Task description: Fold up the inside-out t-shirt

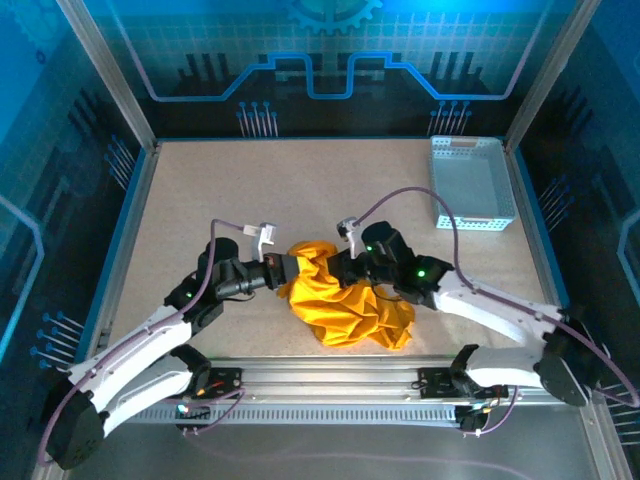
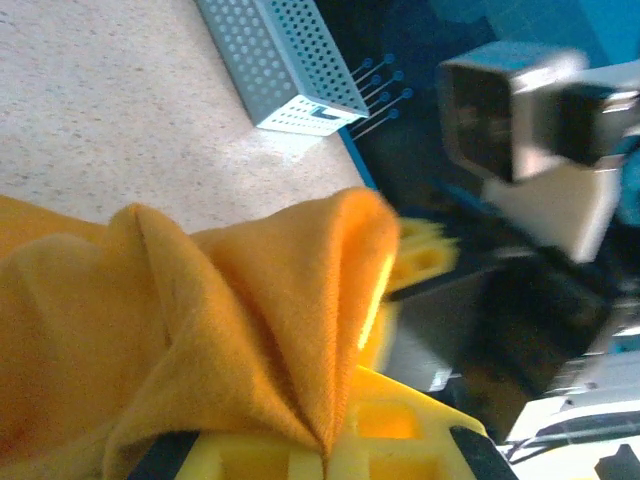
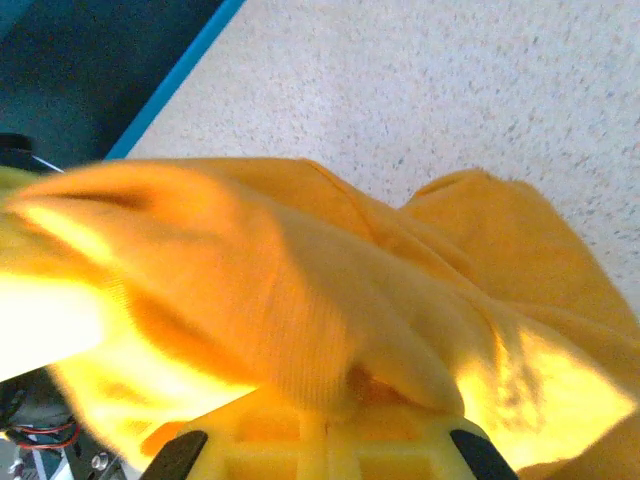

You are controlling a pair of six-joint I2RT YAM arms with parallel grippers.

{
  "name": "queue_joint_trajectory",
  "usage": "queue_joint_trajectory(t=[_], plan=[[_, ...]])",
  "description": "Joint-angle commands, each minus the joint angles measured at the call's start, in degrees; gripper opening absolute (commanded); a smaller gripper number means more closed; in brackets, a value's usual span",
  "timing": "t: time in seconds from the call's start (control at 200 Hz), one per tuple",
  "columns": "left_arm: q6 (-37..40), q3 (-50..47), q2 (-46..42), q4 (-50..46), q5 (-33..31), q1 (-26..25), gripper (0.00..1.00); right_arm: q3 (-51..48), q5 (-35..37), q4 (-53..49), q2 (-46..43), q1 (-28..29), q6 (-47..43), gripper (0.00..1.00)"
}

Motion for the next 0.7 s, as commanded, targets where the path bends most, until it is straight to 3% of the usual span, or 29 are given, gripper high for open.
queue_joint_trajectory(t=[0.0, 0.25, 0.465, 0.52, 0.605, 0.695], plan=[[3.57, 2.94, 0.20, -4.00, -3.66, 0.90, 0.00, 2.27, 1.66, -6.49, -3.90, -0.40, -2.11, 0.00], [5.08, 7.17, 5.43, -8.33, -8.76, 2.42, 0.00, 7.94, -2.98, -16.39, -8.39, -2.64, -3.32, 0.00], [8.93, 12.23, 13.86, -12.11, -6.81, 3.18, 0.04, 9.84, -13.11, -20.08, -12.50, -8.53, -4.80, 0.00], [9.93, 13.01, 15.28, -12.08, -4.20, 3.21, 0.09, 9.64, -14.91, -20.32, -13.28, -10.71, -4.49, 0.00], [10.71, 12.93, 15.40, -10.91, -1.42, 2.93, 0.24, 7.84, -14.83, -19.74, -13.79, -13.93, -3.17, 0.00], [12.41, 13.31, 14.76, -13.33, -4.13, 1.99, 0.32, 4.75, -15.37, -17.50, -11.79, -17.03, -1.89, 0.00]])
